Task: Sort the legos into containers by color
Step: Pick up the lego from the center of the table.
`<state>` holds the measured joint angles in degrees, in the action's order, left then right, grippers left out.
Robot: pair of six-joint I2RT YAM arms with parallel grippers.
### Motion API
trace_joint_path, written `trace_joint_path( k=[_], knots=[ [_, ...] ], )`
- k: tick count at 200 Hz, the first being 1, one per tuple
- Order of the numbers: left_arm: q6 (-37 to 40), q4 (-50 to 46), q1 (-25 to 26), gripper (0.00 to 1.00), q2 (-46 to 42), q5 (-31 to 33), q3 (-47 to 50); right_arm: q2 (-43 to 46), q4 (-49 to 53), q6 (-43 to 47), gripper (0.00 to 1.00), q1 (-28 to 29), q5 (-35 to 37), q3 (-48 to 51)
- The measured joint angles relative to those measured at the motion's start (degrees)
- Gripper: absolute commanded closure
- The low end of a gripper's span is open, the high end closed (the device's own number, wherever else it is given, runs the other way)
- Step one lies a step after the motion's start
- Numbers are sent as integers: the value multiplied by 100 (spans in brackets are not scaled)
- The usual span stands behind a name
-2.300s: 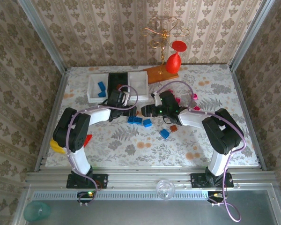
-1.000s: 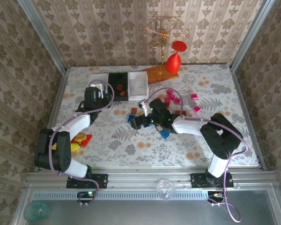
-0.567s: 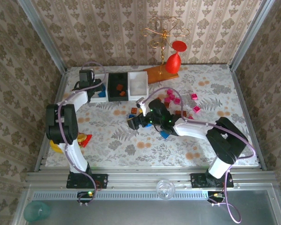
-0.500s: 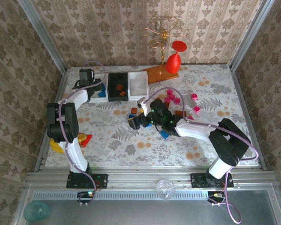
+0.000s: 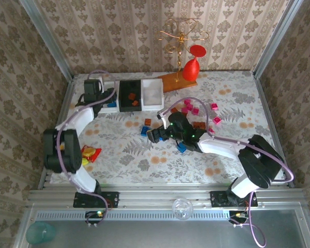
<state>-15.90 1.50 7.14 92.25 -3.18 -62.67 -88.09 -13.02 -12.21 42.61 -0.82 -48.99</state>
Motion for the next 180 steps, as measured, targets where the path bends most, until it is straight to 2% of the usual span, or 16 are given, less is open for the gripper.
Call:
trace_joint_path(
  k=[16, 38, 60, 80, 120, 180],
  knots=[
    [-146, 280, 321, 28, -612, -155, 640, 295, 310, -107, 0, -186, 197, 33],
    [-254, 570, 1025, 25, -1060, -284, 1331, 844, 601, -369, 0, -761, 212, 304],
    [-243, 577, 1794, 23, -953, -306, 1572, 1298, 800, -601, 0, -1272, 199, 621],
    [-160, 496, 2299, 23, -542, -297, 1458, 1480, 863, -702, 0, -1296, 136, 839],
    [20, 138, 2538, 25, 501, -168, 761, 1635, 970, -774, 0, -1272, 22, 1093],
    [210, -262, 2680, 39, 1392, 251, 52, 1733, 940, -774, 0, -1272, 22, 1182]
  ],
)
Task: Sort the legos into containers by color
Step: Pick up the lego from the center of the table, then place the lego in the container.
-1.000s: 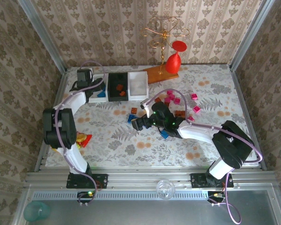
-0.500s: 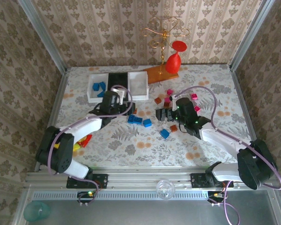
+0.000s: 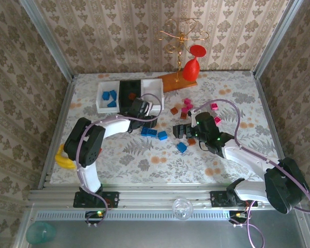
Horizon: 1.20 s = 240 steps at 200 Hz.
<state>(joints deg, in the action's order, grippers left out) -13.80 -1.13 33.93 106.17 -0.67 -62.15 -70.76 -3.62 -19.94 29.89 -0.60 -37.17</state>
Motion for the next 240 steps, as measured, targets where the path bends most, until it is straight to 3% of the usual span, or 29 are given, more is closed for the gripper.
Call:
trace_joint_path(
  k=[119, 165, 199, 240],
  knots=[
    [101, -90, 125, 66, 402, 426, -155, 0, 0, 2, 0, 0, -2, 22],
    [98, 146, 83, 69, -420, 656, 448, 0, -87, 17, 0, 0, -232, 42],
    [96, 391, -317, 69, -1257, 647, 551, 2, -304, 103, 0, 166, -501, 109],
    [83, 380, -1102, 68, -964, 557, -61, 72, -398, 356, 0, 560, -577, 114]
  ],
)
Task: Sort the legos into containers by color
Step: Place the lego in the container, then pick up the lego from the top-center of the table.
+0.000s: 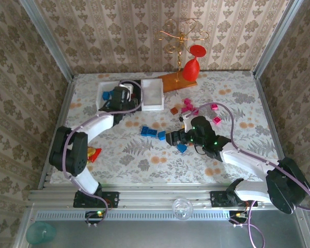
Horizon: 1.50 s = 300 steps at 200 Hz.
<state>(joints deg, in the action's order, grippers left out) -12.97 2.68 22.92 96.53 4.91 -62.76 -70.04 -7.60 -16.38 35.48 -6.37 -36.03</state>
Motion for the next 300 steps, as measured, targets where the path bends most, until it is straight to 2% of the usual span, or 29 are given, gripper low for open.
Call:
trace_joint_path(
  k=[37, 89, 126, 148, 173, 228, 265, 300],
  knots=[
    [-37, -236, -472, 65, 1073, -236, -1266, 7, 2, 66, 0, 9, 2, 0],
    [-46, -898, -621, 58, 2393, -597, -2924, 66, 7, 125, 0, 9, 11, 0],
    [-50, -1263, -610, 44, 2699, -767, -3471, 90, 7, 125, 0, 9, 11, 0],
    [-66, -1305, -610, 40, 2636, -841, -3440, 94, 7, 125, 0, 9, 13, 0],
    [-103, -1180, -610, 38, 2140, -975, -2839, 94, 9, 122, 0, 9, 92, 0],
    [-564, 162, -334, 34, -369, -1478, 168, -302, 271, 101, 0, 9, 750, -162],
    [-813, 820, 155, 33, -1392, -1742, 1762, -1499, 774, 9, 0, 9, 1233, -1196],
    [-1106, 1187, 203, 32, -2096, -1757, 2765, -2780, 1416, 286, 2, -90, 1624, -2645]
  ],
)
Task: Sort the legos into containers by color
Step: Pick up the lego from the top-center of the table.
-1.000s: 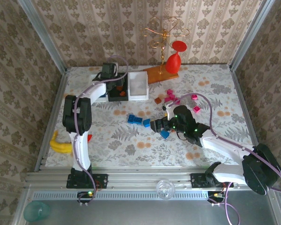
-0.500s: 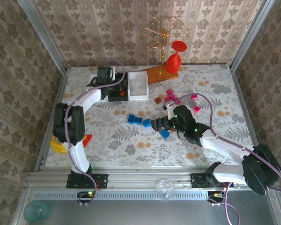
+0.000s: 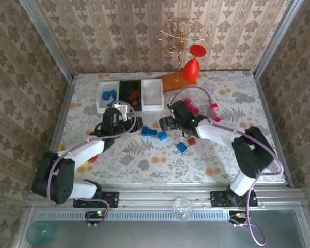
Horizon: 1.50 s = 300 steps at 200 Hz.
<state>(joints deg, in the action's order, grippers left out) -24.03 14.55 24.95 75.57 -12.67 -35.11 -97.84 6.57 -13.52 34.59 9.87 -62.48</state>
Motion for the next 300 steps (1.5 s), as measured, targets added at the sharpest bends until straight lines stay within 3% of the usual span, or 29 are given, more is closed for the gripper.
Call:
trace_joint_path(
  k=[51, 104, 171, 237, 300],
  knots=[
    [-197, 302, 9, 31, -684, 146, 538, -1355, 647, 474, 21, -540, -66, -1397],
    [-216, 424, 9, 30, -765, 223, 542, -2186, 1082, 586, 38, -984, -505, -2199],
    [-216, 439, 9, 30, -553, 221, 540, -2647, 1235, 588, 45, -1130, -907, -2811],
    [-216, 433, 9, 30, -538, 243, 540, -2863, 1322, 568, 59, -1134, -1147, -3060],
    [-216, 433, -4, 29, -540, 289, 540, -2852, 1340, 586, 65, -1145, -1224, -3069]
  ],
)
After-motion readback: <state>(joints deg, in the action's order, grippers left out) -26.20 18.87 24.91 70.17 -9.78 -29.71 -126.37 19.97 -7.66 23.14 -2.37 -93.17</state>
